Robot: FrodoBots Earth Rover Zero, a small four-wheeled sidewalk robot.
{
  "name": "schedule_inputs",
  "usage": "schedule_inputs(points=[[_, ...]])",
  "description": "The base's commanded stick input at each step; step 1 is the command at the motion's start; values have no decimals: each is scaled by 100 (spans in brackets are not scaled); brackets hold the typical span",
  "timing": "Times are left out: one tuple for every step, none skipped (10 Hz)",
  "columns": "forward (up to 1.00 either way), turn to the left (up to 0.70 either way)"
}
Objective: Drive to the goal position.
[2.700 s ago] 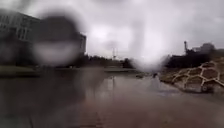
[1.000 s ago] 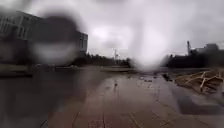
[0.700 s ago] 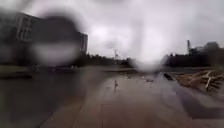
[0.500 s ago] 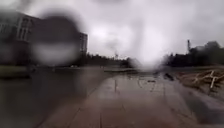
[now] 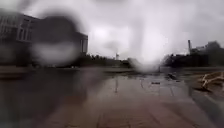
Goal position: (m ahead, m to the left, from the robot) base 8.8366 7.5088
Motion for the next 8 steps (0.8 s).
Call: schedule_inputs(points=[[70, 0], [70, 0], [70, 0], [70, 0], [70, 0], [40, 0], [0, 0], [0, 0]])
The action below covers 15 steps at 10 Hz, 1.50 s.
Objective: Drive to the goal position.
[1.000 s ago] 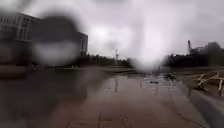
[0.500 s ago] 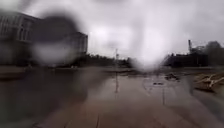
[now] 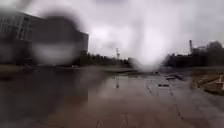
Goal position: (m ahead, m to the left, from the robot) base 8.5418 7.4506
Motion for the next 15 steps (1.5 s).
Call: schedule_inputs(points=[[0, 0], [0, 0], [0, 0], [0, 0], [0, 0], [0, 0], [0, 0], [3, 0], [21, 0], [58, 0], [70, 0], [70, 0], [70, 0], [70, 0], [70, 0]])
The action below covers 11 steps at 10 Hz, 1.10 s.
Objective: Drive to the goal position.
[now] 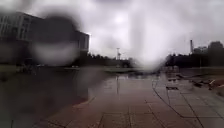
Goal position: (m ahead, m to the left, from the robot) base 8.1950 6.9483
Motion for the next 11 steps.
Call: schedule_inputs(points=[[70, 0], [70, 0], [70, 0], [70, 0], [70, 0], [70, 0], [70, 1], [70, 25], [70, 31], [70, 17], [70, 0]])
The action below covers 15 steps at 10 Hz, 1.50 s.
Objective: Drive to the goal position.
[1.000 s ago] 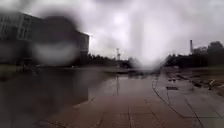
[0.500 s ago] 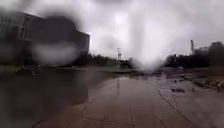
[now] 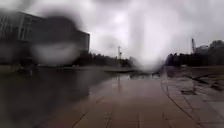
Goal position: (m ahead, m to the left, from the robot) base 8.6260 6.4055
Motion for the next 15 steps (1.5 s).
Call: schedule_inputs(points=[[70, 0], [70, 0], [70, 0], [70, 0], [70, 0], [70, 0], [70, 0], [70, 0], [70, 0], [70, 0], [70, 0], [70, 0], [70, 5], [70, 16], [70, 34]])
